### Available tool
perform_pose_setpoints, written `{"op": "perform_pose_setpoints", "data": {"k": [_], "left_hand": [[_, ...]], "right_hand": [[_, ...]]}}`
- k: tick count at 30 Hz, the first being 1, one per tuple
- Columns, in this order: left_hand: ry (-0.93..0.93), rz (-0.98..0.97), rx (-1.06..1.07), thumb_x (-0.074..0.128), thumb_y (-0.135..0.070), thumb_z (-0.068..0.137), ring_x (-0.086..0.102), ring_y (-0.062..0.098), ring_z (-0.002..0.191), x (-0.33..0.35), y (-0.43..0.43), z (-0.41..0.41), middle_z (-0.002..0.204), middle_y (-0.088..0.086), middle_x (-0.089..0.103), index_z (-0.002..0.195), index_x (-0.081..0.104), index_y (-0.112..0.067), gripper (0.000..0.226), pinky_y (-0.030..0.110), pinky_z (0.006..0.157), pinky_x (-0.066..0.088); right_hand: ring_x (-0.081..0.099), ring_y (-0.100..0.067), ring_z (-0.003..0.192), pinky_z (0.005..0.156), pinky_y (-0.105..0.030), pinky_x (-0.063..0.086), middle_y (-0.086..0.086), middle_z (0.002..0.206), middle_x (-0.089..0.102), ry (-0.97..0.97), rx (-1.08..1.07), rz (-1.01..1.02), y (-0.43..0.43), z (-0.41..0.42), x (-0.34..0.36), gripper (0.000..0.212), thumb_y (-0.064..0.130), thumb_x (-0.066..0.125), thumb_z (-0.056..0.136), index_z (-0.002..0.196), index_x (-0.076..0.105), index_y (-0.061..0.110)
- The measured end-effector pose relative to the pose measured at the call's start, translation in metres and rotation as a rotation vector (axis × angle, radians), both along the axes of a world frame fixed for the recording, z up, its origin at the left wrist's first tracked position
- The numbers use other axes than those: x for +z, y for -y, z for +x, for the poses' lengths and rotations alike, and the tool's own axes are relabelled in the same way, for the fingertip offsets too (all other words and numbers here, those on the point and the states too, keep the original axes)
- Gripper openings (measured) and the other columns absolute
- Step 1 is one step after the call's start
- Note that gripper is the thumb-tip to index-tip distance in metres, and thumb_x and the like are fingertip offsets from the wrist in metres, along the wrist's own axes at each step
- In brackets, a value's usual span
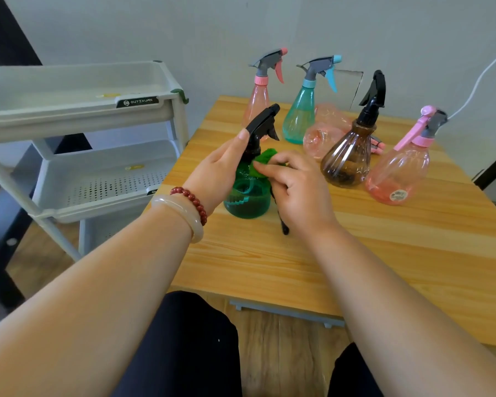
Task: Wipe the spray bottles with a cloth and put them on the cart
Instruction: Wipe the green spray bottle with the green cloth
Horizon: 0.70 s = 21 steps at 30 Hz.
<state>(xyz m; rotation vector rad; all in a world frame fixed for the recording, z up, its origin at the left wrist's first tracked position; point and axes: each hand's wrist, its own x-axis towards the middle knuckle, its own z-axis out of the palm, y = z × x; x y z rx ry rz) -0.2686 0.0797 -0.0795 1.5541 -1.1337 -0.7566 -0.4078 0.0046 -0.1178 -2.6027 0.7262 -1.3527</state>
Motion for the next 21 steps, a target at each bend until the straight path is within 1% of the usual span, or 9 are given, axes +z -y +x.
{"op": "perform_pose_setpoints", "data": {"k": [2, 5, 7, 11, 12, 14, 16, 19, 21], "left_hand": [[-0.104, 0.015, 0.025, 0.036, -0.07, 0.089, 0.054, 0.002, 0.123, -0.003, 0.001, 0.003, 0.13, -0.012, 0.064, 0.135, 0.059, -0.029, 0.066, 0.033, 0.114, 0.034], [-0.103, 0.013, 0.054, 0.039, -0.069, 0.085, 0.056, 0.007, 0.123, -0.005, 0.001, 0.007, 0.127, -0.011, 0.066, 0.128, 0.063, -0.03, 0.063, 0.039, 0.116, 0.033], [-0.038, 0.012, 0.021, 0.04, -0.07, 0.091, 0.055, 0.006, 0.123, -0.004, -0.001, 0.008, 0.126, -0.013, 0.066, 0.128, 0.063, -0.033, 0.057, 0.036, 0.112, 0.035], [0.039, -0.021, -0.009, 0.042, -0.052, 0.1, 0.051, -0.016, 0.098, 0.0, -0.002, 0.003, 0.105, -0.029, 0.057, 0.132, 0.056, -0.036, 0.038, 0.012, 0.088, 0.038], [0.06, -0.035, -0.006, 0.042, -0.051, 0.101, 0.05, -0.015, 0.098, 0.0, -0.001, 0.001, 0.105, -0.03, 0.056, 0.135, 0.055, -0.035, 0.04, 0.015, 0.089, 0.039], [0.042, -0.03, -0.001, 0.037, -0.056, 0.101, 0.052, -0.004, 0.113, 0.0, -0.001, -0.002, 0.118, -0.023, 0.059, 0.137, 0.055, -0.032, 0.047, 0.025, 0.102, 0.037], [-0.051, -0.009, 0.003, 0.035, -0.061, 0.099, 0.05, 0.003, 0.127, -0.006, -0.001, 0.0, 0.127, -0.02, 0.061, 0.128, 0.061, -0.04, 0.044, 0.034, 0.115, 0.032], [-0.132, -0.019, -0.048, 0.046, -0.045, 0.099, 0.053, -0.002, 0.122, -0.017, -0.004, 0.005, 0.123, -0.024, 0.062, 0.115, 0.06, -0.052, 0.023, 0.033, 0.115, 0.034], [-0.062, -0.021, -0.08, 0.049, -0.028, 0.103, 0.055, -0.003, 0.118, -0.021, -0.005, 0.007, 0.122, -0.022, 0.062, 0.119, 0.057, -0.052, 0.03, 0.032, 0.11, 0.039]], "right_hand": [[0.059, -0.027, 0.094, 0.081, -0.037, 0.049, -0.004, 0.099, 0.067, 0.022, -0.026, 0.027, 0.001, -0.009, 0.005, 0.029, 0.0, 0.062, 0.089, 0.113, 0.074, 0.012], [0.057, -0.016, 0.094, 0.085, -0.022, 0.047, 0.002, 0.101, 0.063, 0.178, -0.106, 0.078, -0.001, -0.015, 0.025, 0.03, 0.002, 0.061, 0.09, 0.118, 0.071, 0.01], [0.054, -0.008, 0.092, 0.082, -0.007, 0.04, 0.006, 0.101, 0.06, 0.241, -0.133, 0.062, -0.001, -0.015, 0.042, 0.03, 0.003, 0.06, 0.091, 0.118, 0.071, 0.011], [0.053, -0.006, 0.094, 0.084, -0.001, 0.035, 0.005, 0.101, 0.061, 0.217, -0.099, 0.031, -0.005, -0.01, 0.063, 0.031, 0.004, 0.058, 0.09, 0.117, 0.072, 0.012], [0.053, -0.007, 0.094, 0.084, -0.001, 0.035, 0.003, 0.102, 0.062, 0.191, -0.084, 0.031, -0.006, -0.008, 0.065, 0.031, 0.004, 0.059, 0.09, 0.117, 0.072, 0.012], [0.052, -0.004, 0.092, 0.084, -0.002, 0.035, 0.0, 0.1, 0.064, 0.154, -0.049, 0.026, -0.007, -0.005, 0.067, 0.031, 0.001, 0.059, 0.089, 0.115, 0.073, 0.011], [0.05, -0.004, 0.091, 0.084, -0.005, 0.037, 0.001, 0.099, 0.062, 0.116, -0.012, 0.036, -0.007, -0.002, 0.066, 0.032, 0.0, 0.059, 0.089, 0.115, 0.073, 0.01], [0.055, -0.016, 0.095, 0.084, -0.024, 0.046, 0.002, 0.099, 0.059, 0.011, 0.025, 0.047, -0.01, -0.001, 0.061, 0.035, -0.001, 0.058, 0.09, 0.118, 0.071, 0.013], [0.056, -0.024, 0.096, 0.083, -0.034, 0.048, -0.002, 0.099, 0.06, -0.029, 0.03, 0.017, -0.014, -0.002, 0.056, 0.035, 0.0, 0.056, 0.09, 0.118, 0.072, 0.013]]}}
